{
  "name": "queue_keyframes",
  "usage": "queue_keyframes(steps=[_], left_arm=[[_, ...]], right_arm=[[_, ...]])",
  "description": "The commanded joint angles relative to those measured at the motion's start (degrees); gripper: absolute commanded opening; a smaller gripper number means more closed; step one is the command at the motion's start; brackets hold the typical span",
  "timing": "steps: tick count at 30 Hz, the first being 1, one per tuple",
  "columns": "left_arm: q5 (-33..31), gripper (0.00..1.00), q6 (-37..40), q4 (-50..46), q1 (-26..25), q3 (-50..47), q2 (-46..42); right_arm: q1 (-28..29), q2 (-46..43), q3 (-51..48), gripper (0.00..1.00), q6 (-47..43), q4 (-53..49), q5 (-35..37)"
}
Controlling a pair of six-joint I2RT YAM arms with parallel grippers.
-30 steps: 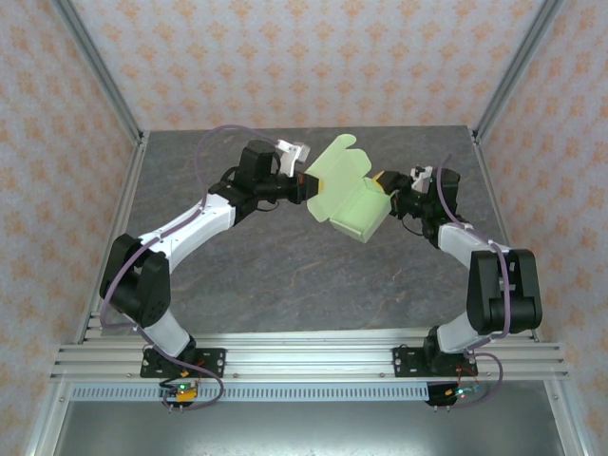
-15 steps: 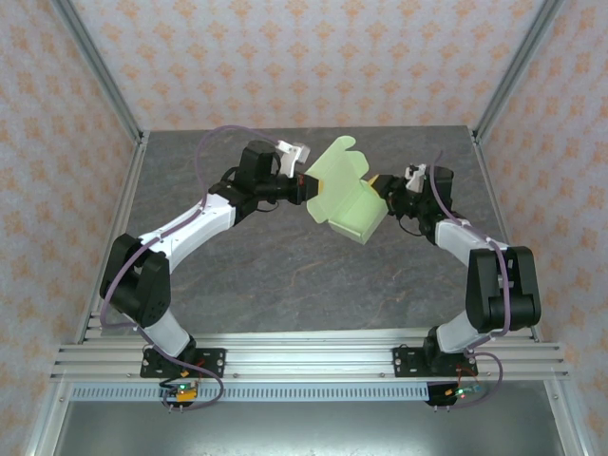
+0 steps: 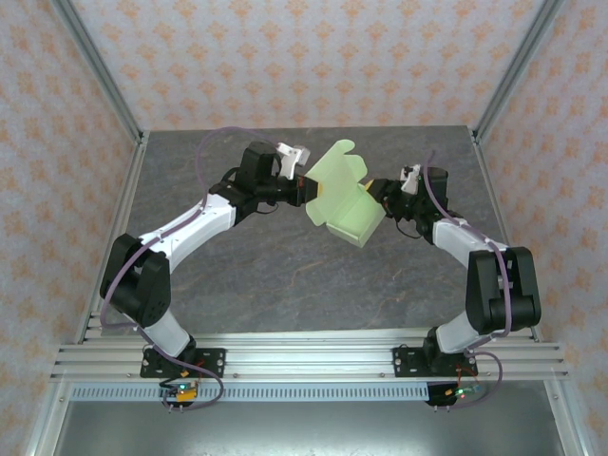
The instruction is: Fold the paper box
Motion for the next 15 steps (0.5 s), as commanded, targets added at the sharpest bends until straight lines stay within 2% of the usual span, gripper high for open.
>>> queue_keyframes(steps=[1, 2, 7, 11, 15], left_arm=[[1.3, 0.0, 0.7, 4.6, -0.6, 1.6, -1.9], [1.2, 0.0, 1.3, 4.2, -0.8, 1.6, -1.9], [-0.4, 0.0, 5.0, 0.6, -0.8, 1.8, -2.5], [-5.0, 0.0, 13.3, -8.0, -0.2, 2.7, -3.2], [-5.6, 0.0, 19.7, -12.8, 1.0, 2.3, -3.2]], right_arm=[[0.7, -1.4, -3.1, 0.25, 1.0, 2.7, 2.7], [0.7, -1.6, -3.4, 0.32, 2.0, 3.5, 3.0], [0.7, -2.3, -3.5, 0.51, 3.5, 4.4, 3.9], [0.7, -1.9, -2.3, 0.82, 3.6, 4.1, 1.6], [0.3, -3.8, -1.7, 0.93, 0.7, 0.0, 1.1]])
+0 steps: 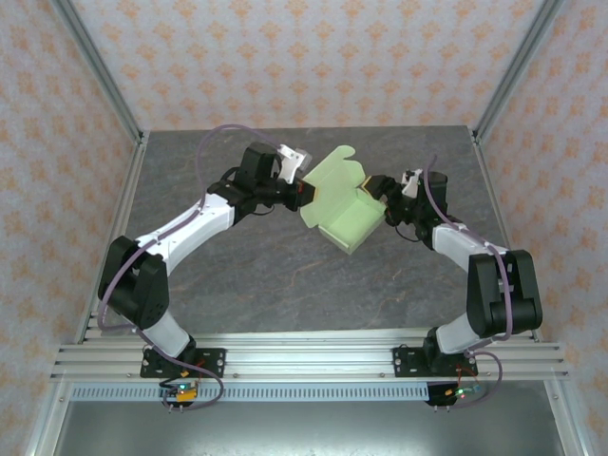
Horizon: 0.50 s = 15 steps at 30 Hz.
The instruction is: Fold the paper box
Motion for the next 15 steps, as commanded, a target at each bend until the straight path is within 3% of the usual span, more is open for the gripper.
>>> queue_keyframes(steps=[1, 10, 15], left_arm=[[-2.1, 0.0, 9.3, -6.1, 1.2, 1.2, -2.3], [-0.2, 0.0, 30.2, -16.1, 1.7, 4.6, 2.7], [2.5, 0.0, 45.6, -28.6, 1.8, 12.8, 10.7]], right_arm=[[-0.3, -3.3, 1.2, 0.94, -4.5, -4.8, -0.5], [-3.4, -6.4, 1.5, 0.91, -16.1, -14.5, 1.7], [-3.7, -5.1, 3.2, 0.73, -23.2, -16.8, 1.3]])
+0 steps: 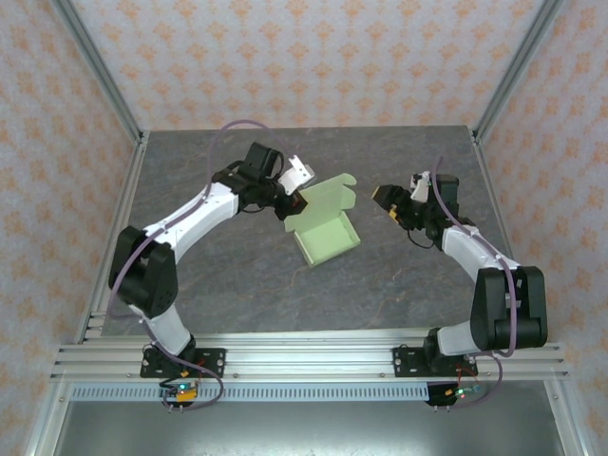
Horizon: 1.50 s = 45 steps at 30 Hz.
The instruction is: Fold the paper box
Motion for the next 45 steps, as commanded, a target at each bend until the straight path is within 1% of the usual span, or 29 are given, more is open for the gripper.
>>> queue_keyframes(steps=[1, 4, 7, 9, 10, 11, 13, 16, 18, 19, 21, 23, 25, 28, 31, 33, 37, 40, 45], left_arm=[[3.4, 0.01, 15.5, -12.2, 0.4, 6.4, 5.5], [4.4, 0.11, 18.0, -15.0, 1.3, 11.2, 11.0], [5.2, 0.22, 16.8, -16.0, 2.0, 15.2, 14.3], [5.8, 0.36, 14.7, -14.7, 2.2, 15.6, 13.8], [5.9, 0.41, 13.0, -13.2, 2.3, 14.7, 12.6], [5.3, 0.44, 11.1, -11.5, 2.4, 13.7, 11.3], [3.6, 0.45, 6.8, -8.6, 2.8, 10.6, 7.0], [0.6, 0.46, -2.6, -3.9, 4.0, 4.8, 1.5], [0.0, 0.48, -8.0, -0.4, 4.3, 0.0, -1.8], [0.4, 0.48, -10.1, 1.8, 4.2, -2.6, -3.3], [0.0, 0.48, -15.4, 6.6, 3.9, -7.4, -5.5], [-1.5, 0.48, -19.2, 9.1, 3.0, -10.1, -6.1], [-3.4, 0.48, -20.9, 9.1, 1.7, -10.6, -5.7], [-4.9, 0.48, -22.4, 9.1, -0.1, -10.3, -4.8], [-6.6, 0.46, -24.9, 9.4, -0.8, -10.1, -3.9], [-8.2, 0.41, -26.5, 10.2, -1.3, -10.3, -3.6], [-9.7, 0.25, -30.1, 13.1, -2.1, -11.1, -3.3], [-11.5, 0.2, -32.9, 14.0, -2.9, -11.3, -2.8], [-14.0, 0.17, -37.8, 14.4, -4.5, -11.3, -2.0]], right_arm=[[-0.1, 0.2, 2.0, 0.71, -9.1, -2.6, 0.5], [0.5, 0.5, 0.5, 0.66, -13.4, -1.4, 1.4], [2.6, -0.1, -1.1, 0.66, -14.5, 1.7, 2.3], [4.1, -0.2, -1.3, 0.68, -15.0, 2.8, 2.7], [4.4, -0.2, -0.5, 0.69, -15.3, 2.0, 2.9], [4.5, -0.3, 0.2, 0.71, -15.5, 0.8, 3.1], [4.7, -0.9, 1.2, 0.75, -16.7, -0.3, 3.7], [4.9, -0.8, 3.9, 0.76, -20.8, -5.2, 5.2], [5.3, 0.3, 6.5, 0.76, -22.6, -9.5, 6.2], [5.6, 1.1, 7.8, 0.76, -23.4, -11.3, 5.6], [6.1, 2.8, 9.6, 0.75, -23.6, -13.0, 5.2], [6.8, 3.8, 10.4, 0.73, -23.3, -13.6, 5.0], [7.6, 4.6, 10.9, 0.72, -23.3, -14.0, 5.4], [8.1, 6.3, 12.1, 0.63, -22.5, -15.2, 4.4], [8.9, 6.6, 11.5, 0.58, -21.5, -15.0, 4.0], [9.3, 6.4, 11.0, 0.53, -21.0, -14.4, 4.2], [9.5, 6.2, 9.5, 0.43, -18.7, -12.2, 4.1], [9.6, 5.7, 8.5, 0.36, -17.1, -10.7, 3.9], [10.6, 4.0, 5.5, 0.3, -14.4, -7.2, 5.5]])
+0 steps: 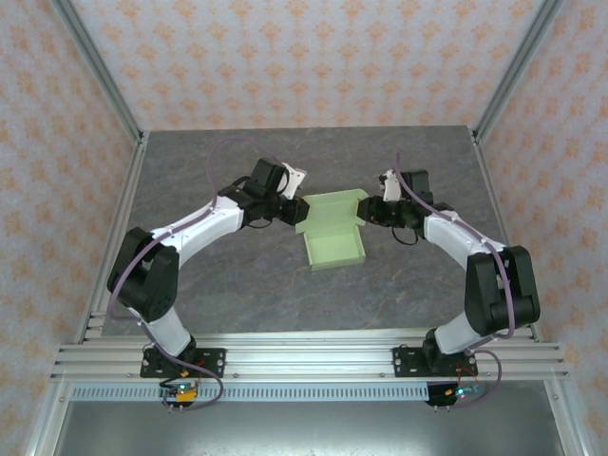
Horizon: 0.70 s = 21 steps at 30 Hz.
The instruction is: Fold the paper box
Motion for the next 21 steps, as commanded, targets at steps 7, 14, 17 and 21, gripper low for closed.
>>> queue_keyframes(steps=[7, 14, 17, 21], left_arm=[[-8.3, 0.19, -8.8, -2.1, -2.4, -0.2, 0.8], [-7.3, 0.17, -15.1, -0.9, -3.2, -0.6, 0.9], [-8.3, 0.12, -17.9, 0.7, -3.4, -0.5, 1.0], [-10.8, 0.09, -19.7, 1.8, -3.5, 0.8, 1.5]], right_arm=[[2.5, -7.0, -7.2, 0.21, 6.7, 8.7, 7.9], [6.5, -8.7, -9.9, 0.18, 8.1, 12.2, 14.2], [8.9, -9.7, -10.5, 0.18, 8.5, 12.7, 18.9], [12.5, -11.4, -10.4, 0.18, 7.9, 12.7, 26.7]])
